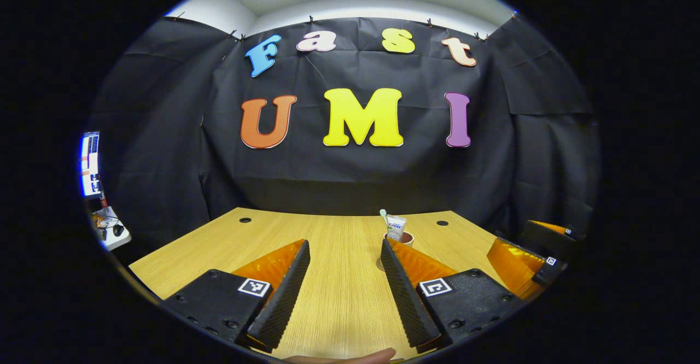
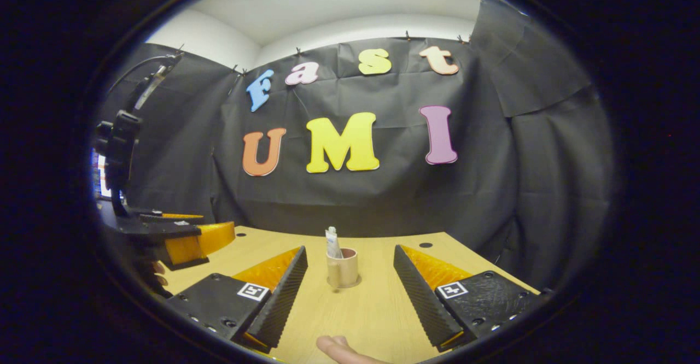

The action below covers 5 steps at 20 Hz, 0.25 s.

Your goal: Put the toothbrush and toothpaste on the desktop into the cup, then pick up the cup and place it on the coaster on the desktop.

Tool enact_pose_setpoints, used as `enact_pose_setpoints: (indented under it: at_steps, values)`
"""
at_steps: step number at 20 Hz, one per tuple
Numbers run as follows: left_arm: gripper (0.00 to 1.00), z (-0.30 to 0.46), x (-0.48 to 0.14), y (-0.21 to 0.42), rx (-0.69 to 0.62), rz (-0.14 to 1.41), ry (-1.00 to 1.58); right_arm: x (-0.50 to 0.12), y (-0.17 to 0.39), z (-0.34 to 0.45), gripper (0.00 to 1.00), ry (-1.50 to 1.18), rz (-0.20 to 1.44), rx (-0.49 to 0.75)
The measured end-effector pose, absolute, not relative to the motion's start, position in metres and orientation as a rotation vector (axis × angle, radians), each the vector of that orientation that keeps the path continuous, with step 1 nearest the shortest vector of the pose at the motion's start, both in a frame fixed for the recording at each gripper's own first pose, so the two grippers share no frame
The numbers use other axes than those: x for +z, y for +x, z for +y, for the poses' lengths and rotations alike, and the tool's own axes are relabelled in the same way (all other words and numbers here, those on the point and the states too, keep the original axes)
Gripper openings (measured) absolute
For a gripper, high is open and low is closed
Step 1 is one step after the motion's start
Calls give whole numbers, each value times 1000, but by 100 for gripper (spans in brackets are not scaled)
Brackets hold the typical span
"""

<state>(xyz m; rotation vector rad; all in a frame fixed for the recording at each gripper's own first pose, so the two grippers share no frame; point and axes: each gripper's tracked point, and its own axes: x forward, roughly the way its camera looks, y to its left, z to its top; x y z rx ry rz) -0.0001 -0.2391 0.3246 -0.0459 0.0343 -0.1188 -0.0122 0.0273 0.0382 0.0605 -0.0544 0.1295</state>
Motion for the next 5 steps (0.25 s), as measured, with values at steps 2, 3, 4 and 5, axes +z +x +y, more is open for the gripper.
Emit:
enact_pose_setpoints:
  at_steps: [2,3,4,5]
  values:
    - [87,-235,318,-2,-109,34,-65,37,-5,27,95,57,-37,113]
    - [88,-233,314,-2,-101,23,-80,35,-2,28,97,53,-28,107]
    - [89,-232,311,1,-96,20,-94,33,2,29,99,55,-13,105]
    - [89,-231,304,3,-106,26,-99,30,5,29,95,55,4,91]
